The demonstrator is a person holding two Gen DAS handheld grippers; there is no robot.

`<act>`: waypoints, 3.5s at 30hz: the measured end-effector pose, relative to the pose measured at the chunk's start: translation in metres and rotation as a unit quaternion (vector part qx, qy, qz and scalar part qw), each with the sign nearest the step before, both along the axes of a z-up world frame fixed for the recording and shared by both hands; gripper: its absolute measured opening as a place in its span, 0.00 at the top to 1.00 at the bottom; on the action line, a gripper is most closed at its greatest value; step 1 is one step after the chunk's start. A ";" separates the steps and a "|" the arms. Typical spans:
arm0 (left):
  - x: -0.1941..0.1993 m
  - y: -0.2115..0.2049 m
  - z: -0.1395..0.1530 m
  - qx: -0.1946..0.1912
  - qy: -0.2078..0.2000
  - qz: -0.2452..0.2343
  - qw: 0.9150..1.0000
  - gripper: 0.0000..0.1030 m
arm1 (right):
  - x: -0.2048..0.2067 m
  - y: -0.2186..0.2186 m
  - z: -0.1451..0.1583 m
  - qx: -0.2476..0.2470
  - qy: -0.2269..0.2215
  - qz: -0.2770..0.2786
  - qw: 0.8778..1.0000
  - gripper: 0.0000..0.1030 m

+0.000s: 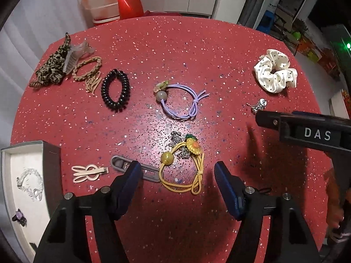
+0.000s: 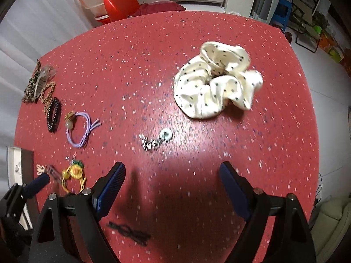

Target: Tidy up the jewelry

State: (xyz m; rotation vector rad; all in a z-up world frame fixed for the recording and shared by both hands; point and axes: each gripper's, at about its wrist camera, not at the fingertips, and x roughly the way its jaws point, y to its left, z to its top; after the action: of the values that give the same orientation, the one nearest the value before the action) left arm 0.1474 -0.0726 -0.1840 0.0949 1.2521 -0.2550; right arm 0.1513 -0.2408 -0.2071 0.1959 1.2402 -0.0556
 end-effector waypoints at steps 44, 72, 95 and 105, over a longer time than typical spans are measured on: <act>-0.020 0.008 0.017 -0.027 0.004 0.014 1.000 0.98 | -0.019 0.015 -0.003 0.025 -0.032 -0.001 0.999 0.87; 0.031 0.001 0.014 -0.028 0.019 0.044 0.998 0.00 | -0.031 -0.005 -0.009 0.057 -0.027 -0.007 0.998 0.87; 0.109 -0.056 -0.048 -0.004 0.016 0.040 0.999 0.15 | -0.037 -0.013 -0.013 0.074 -0.026 -0.007 0.997 0.87; 0.116 -0.066 -0.051 0.008 -0.002 0.028 1.000 0.93 | -0.036 -0.013 -0.013 0.077 -0.022 -0.006 0.997 0.87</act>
State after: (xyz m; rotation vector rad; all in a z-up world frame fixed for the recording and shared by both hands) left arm 0.2635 -0.1389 -0.2352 0.0735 1.2508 -0.1969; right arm 0.1154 -0.2541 -0.2201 0.3374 1.1992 0.0332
